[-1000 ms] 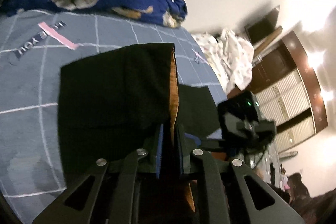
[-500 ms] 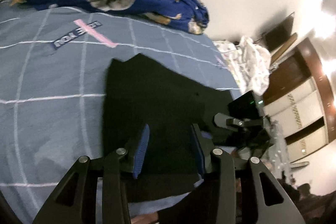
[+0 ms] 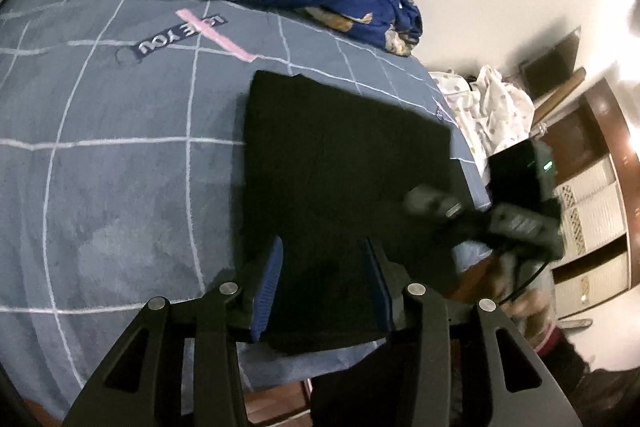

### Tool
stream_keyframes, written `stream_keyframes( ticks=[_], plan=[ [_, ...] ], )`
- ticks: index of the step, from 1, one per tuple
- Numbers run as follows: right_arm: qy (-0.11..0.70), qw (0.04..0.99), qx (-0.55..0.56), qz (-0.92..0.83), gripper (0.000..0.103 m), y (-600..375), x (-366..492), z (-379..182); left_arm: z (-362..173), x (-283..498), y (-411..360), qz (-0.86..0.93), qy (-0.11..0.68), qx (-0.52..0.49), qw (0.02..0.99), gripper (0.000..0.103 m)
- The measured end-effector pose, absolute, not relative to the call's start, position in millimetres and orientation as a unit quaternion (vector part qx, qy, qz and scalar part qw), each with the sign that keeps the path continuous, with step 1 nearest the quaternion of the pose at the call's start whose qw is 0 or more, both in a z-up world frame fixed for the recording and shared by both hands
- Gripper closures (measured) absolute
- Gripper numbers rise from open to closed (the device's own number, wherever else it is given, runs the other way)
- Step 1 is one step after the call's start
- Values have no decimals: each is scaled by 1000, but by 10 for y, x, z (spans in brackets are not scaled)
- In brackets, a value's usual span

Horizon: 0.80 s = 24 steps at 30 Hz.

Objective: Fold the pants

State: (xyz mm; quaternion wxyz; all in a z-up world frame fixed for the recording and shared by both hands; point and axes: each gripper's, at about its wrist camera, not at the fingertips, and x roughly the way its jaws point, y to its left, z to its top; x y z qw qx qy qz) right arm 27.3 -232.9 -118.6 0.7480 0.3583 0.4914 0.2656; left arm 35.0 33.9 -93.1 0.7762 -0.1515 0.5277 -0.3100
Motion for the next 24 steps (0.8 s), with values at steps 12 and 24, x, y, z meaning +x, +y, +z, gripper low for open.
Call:
stream_keyframes(
  ticks=[12,24],
  plan=[
    [478,800,341,124,90,-4265,206,-823,-968,370,-307,-347,546,-114,754,45],
    [450,798,391,87,90,-4986,-13,-1165,-1067,446,-859,-369,571,-65,731,45]
  ],
)
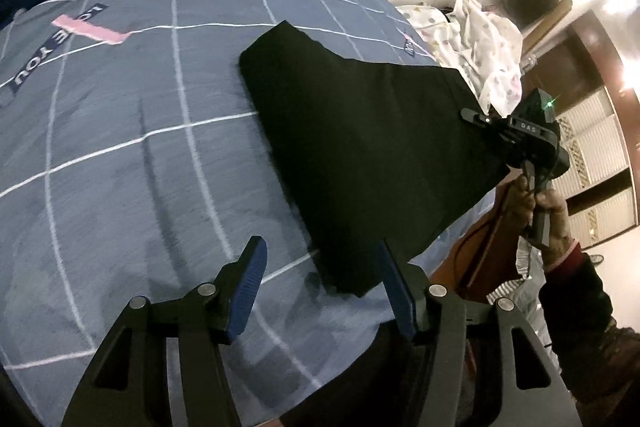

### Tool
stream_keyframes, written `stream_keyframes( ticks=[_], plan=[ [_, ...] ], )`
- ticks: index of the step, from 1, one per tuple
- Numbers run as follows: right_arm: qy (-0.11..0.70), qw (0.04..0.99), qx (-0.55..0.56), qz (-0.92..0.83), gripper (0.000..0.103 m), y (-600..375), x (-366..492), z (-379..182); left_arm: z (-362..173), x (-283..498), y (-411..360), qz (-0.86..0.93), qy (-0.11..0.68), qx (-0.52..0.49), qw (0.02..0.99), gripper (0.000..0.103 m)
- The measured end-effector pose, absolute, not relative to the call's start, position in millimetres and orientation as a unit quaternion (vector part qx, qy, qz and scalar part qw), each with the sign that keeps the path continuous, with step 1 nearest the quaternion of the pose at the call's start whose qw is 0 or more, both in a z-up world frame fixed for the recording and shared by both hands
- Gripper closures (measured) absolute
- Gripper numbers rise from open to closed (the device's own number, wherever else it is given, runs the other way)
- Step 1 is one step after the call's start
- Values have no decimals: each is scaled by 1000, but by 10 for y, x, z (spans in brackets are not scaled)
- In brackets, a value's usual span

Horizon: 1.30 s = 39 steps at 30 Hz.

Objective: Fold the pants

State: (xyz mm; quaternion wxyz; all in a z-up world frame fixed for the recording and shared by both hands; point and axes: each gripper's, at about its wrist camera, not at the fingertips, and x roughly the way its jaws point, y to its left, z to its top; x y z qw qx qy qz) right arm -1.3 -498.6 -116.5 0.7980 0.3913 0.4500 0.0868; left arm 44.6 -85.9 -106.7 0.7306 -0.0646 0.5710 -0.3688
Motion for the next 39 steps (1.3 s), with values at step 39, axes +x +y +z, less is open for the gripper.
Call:
stream_keyframes(
  ticks=[39],
  plan=[
    [347,756,553,38,77,-5198,-874,-1488,-1141,350,-1357,-390,595,-44,701,42]
  ],
)
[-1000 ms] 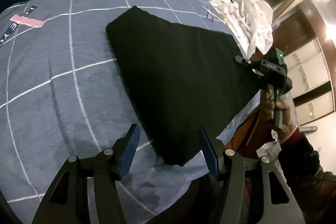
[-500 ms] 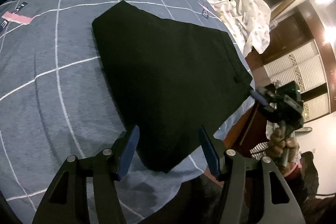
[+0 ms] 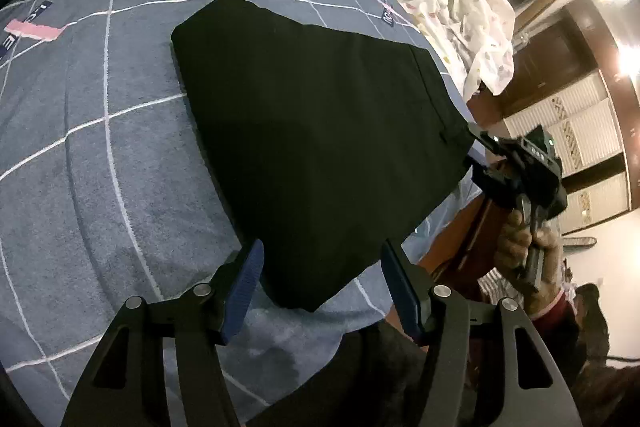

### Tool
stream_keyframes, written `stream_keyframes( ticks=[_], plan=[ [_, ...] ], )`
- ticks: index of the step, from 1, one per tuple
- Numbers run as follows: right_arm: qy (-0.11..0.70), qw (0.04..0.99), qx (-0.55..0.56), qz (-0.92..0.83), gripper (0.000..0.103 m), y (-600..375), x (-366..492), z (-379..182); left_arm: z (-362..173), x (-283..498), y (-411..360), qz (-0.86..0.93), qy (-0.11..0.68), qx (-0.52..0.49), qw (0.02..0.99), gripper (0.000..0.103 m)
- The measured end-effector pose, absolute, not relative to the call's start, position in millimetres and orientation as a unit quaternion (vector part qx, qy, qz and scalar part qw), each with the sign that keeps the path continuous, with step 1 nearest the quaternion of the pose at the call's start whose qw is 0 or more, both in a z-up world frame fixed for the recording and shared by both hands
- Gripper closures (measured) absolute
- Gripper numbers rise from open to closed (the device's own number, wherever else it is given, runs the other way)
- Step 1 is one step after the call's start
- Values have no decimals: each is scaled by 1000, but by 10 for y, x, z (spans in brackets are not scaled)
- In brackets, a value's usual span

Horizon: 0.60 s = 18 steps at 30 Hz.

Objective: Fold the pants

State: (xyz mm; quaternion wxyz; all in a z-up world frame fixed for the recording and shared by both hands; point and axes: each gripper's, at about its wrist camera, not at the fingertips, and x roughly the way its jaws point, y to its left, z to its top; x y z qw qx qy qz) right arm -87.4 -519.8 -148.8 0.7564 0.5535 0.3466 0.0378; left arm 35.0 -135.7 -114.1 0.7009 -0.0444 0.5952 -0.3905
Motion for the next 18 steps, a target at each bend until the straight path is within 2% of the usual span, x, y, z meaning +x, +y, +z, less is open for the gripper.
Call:
stream_keyframes(
  ticks=[1,2,10,18],
  plan=[
    [349,750,561,34,81,-5207,-863,-1516,-1137,345,-1361,-391,594,-42,702,42],
    [352,748,562,27,93,-5216,-859,-1529,-1135,341,-1356,-391,594,-41,702,42],
    [314,744,587,58,93,-5056,-1044,-1180,-1096,376,-1330,-394,589,-54,703,40],
    [335,687,644,35,95,-5075,-1354,-1784,-1156,374,-1478,-396,590,-31,703,35]
  ],
)
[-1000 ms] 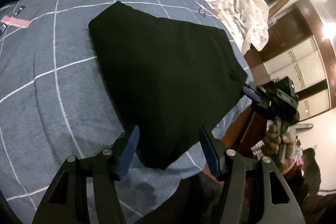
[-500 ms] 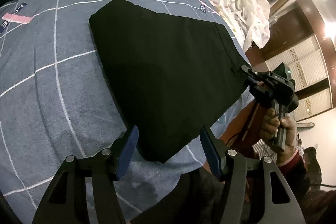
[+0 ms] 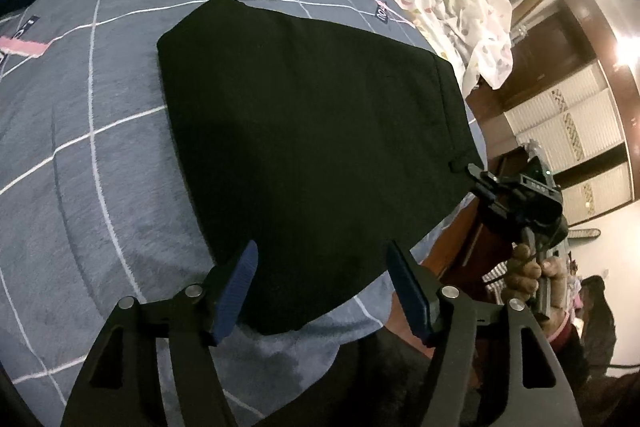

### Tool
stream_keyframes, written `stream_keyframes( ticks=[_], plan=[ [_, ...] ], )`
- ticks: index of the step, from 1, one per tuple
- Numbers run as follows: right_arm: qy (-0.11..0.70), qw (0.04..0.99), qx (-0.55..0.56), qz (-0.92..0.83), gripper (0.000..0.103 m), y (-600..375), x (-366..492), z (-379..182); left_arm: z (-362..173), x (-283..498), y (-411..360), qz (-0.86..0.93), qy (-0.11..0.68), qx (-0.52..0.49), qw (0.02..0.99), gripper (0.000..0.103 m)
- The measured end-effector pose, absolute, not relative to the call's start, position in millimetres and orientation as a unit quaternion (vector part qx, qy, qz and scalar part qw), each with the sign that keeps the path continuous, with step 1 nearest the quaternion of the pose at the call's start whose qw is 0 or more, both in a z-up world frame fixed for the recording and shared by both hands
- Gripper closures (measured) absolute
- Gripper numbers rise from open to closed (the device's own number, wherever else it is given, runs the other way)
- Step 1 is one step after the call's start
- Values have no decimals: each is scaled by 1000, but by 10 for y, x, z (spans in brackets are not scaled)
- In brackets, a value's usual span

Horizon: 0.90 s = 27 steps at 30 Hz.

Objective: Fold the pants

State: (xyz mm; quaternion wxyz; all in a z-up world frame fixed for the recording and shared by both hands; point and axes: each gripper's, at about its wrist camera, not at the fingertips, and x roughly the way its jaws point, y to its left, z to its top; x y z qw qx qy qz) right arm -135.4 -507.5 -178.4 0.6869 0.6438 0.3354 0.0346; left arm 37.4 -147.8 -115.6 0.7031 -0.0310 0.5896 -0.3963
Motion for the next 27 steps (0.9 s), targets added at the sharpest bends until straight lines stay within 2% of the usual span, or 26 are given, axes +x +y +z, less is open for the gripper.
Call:
stream_keyframes(
  ticks=[8,13,17,18,22,27],
  plan=[
    [337,670,660,53,94,-5130,-1353,-1868,-1326,520,-1480,-373,604,-56,702,35],
    [365,721,588,30,84,-5195,-1269,-1522,-1360,506,-1498,-374,602,-47,704,35],
    [387,766,513,1,61,-5312,-1201,-1238,-1366,466,-1531,-376,598,-32,707,35],
    [392,770,504,-4,58,-5339,-1169,-1215,-1370,468,-1529,-376,598,-30,707,35],
    [415,772,480,3,53,-5395,-939,-1218,-1381,471,-1517,-376,598,-37,707,34],
    [450,754,477,20,52,-5341,-683,-1419,-1384,470,-1527,-377,598,-33,706,34]
  ],
)
